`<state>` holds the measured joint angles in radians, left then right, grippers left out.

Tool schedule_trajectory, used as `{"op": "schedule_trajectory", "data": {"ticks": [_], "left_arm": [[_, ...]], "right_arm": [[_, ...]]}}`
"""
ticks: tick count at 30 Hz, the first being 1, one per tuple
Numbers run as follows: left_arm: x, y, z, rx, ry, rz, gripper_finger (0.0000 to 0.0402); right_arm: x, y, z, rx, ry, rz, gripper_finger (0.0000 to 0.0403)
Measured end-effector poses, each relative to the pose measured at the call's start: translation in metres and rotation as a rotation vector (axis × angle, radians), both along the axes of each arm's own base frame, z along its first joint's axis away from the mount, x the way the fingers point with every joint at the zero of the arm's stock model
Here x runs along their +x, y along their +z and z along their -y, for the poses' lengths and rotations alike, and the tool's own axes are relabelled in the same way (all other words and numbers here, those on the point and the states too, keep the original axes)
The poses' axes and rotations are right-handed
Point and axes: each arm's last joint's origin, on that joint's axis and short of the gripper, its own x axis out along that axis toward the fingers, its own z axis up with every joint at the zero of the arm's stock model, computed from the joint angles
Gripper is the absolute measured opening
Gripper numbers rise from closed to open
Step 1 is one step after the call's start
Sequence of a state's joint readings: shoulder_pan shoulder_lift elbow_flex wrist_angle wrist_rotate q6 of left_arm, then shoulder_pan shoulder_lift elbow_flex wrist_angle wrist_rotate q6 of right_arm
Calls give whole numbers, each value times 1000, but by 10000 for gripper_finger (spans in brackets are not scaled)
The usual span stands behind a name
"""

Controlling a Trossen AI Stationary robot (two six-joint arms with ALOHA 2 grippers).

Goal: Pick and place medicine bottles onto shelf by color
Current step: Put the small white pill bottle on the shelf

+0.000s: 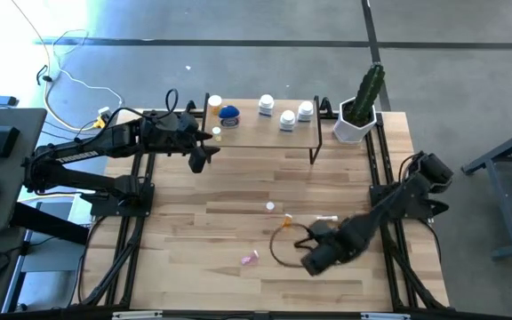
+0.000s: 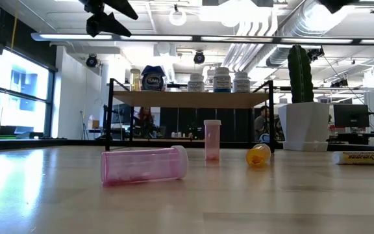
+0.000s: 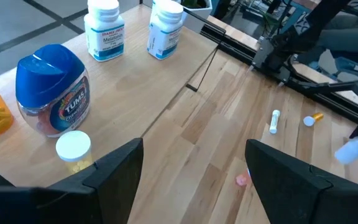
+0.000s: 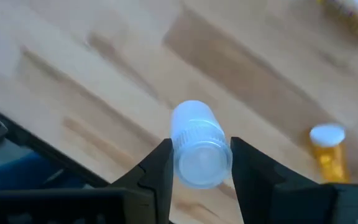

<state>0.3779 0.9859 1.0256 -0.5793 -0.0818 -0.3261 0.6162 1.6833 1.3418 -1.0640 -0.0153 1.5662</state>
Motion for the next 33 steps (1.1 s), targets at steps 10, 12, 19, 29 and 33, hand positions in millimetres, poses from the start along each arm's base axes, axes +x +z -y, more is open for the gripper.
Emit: {"op": "schedule_trajectory", "data": {"ticks": [10,12,19,29,33], "left_arm": [[0,0,0,29,-21,-15,271],[0,0,0,31,-23,-16,271],[0,0,0,31,-22,-17,271],[-3,-5,1,8,-23,-71,271],[-4,-7,2,-19,-10,-86,271]], "right_arm": [[35,43,59,-84,-10,54,115],[39,51,73,-114,-19,62,115],[53,78,126,-189,-9,105,115],[58,108,201,-297,65,149,115],[54,119,230,-359,92,156,115]]}}
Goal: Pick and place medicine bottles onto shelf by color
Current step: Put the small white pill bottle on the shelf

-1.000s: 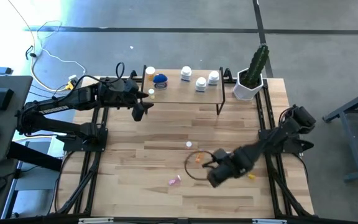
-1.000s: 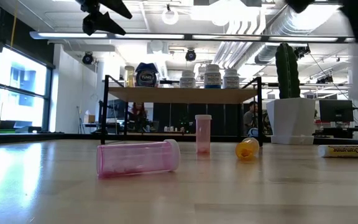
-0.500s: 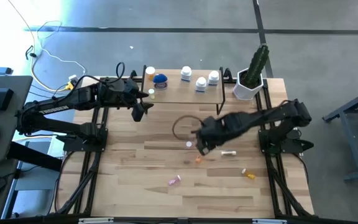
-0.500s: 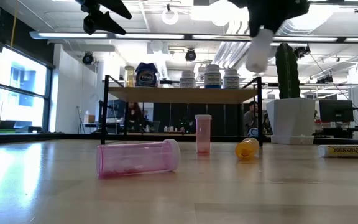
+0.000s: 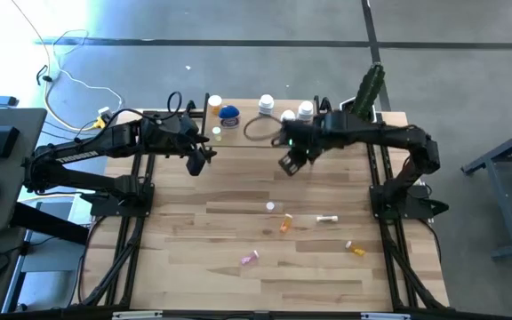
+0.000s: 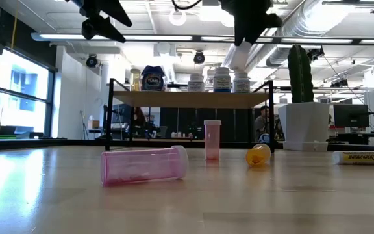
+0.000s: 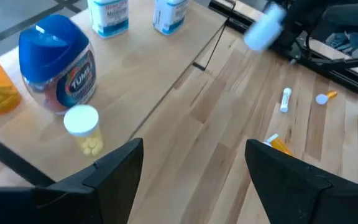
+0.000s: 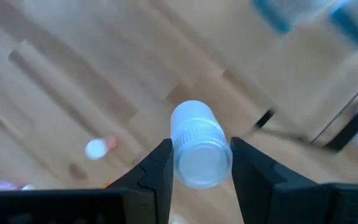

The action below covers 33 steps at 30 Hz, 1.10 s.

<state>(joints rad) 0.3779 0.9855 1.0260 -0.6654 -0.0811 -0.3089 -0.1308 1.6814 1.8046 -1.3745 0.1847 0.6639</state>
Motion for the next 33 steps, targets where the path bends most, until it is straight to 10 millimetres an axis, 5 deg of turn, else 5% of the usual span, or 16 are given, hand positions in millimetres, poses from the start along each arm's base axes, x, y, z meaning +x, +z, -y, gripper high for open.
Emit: {"op": "schedule_trajectory", "data": {"ticks": [14,33], "left_arm": [[0,0,0,-49,54,30,271],[3,6,-2,-30,59,94,271]], "right_arm": [[-27,13,79,-49,61,-54,115],[-23,-26,113,31,268,-186,115]]}}
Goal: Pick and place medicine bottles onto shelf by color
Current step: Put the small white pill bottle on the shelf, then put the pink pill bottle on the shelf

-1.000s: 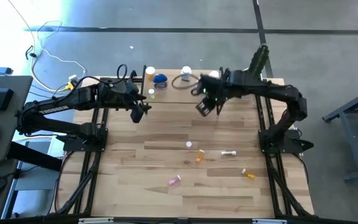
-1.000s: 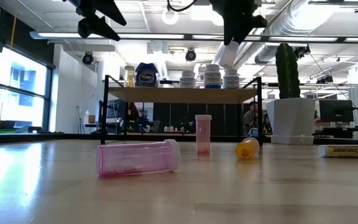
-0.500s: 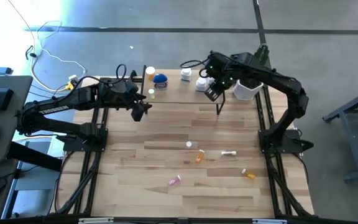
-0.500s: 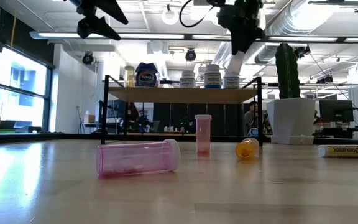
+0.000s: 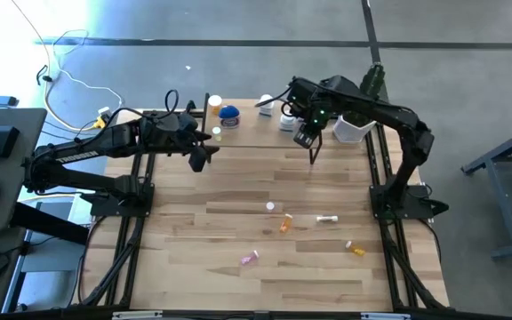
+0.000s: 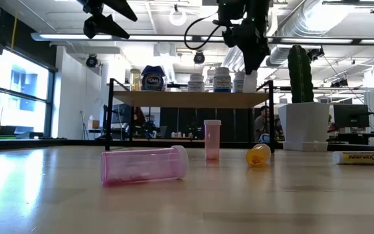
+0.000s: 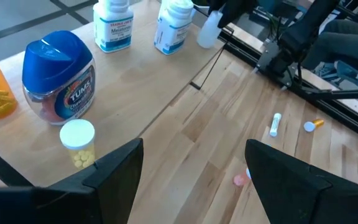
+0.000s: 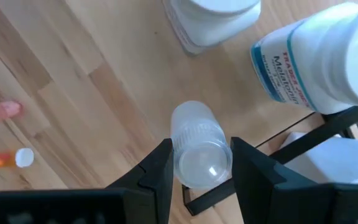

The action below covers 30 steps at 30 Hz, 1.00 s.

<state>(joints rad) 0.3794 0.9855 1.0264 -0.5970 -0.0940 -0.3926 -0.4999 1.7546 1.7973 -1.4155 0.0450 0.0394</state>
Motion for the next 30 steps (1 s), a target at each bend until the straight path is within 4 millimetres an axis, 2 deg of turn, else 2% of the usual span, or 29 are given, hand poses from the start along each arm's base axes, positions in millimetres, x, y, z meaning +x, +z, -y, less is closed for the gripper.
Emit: {"op": "schedule_trajectory", "data": {"ticks": [5,9,20,30], "left_arm": [[0,0,0,-1,0,0,271],[0,0,0,0,-1,-1,271],[1,-1,-1,21,-19,-23,271],[7,-4,4,-65,4,6,271]], "right_arm": [[1,-1,1,-7,20,-9,115],[1,-1,1,-10,24,-6,131],[5,-1,7,-41,34,39,229],[-7,11,3,-30,-49,54,238]]}}
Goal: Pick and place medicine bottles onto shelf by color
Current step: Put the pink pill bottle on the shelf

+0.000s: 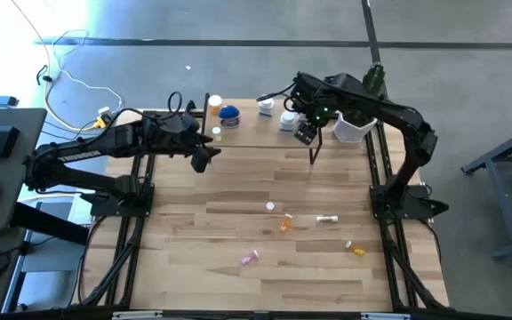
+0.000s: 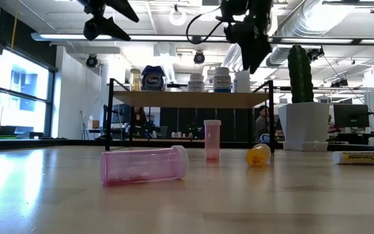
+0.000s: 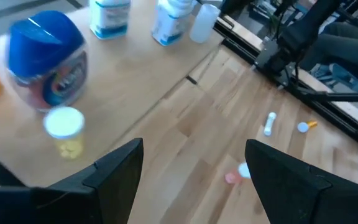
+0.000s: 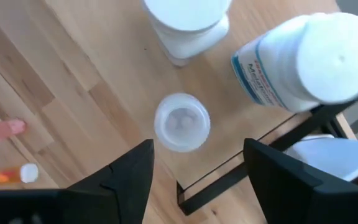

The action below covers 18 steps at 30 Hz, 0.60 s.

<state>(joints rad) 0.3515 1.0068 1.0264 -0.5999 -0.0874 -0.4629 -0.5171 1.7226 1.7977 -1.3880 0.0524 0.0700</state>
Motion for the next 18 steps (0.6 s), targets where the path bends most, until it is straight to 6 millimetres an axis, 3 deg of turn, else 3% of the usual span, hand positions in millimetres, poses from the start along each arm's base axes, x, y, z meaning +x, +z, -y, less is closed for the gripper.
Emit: {"op": "schedule_trajectory", "data": {"ticks": [9,18], "left_arm": [[14,-5,29,-53,-82,-3,271],[43,-26,78,-69,-273,-106,271]], "right_arm": [[-18,25,-15,6,-156,99,238],[-17,42,-59,59,-252,202,238]]}}
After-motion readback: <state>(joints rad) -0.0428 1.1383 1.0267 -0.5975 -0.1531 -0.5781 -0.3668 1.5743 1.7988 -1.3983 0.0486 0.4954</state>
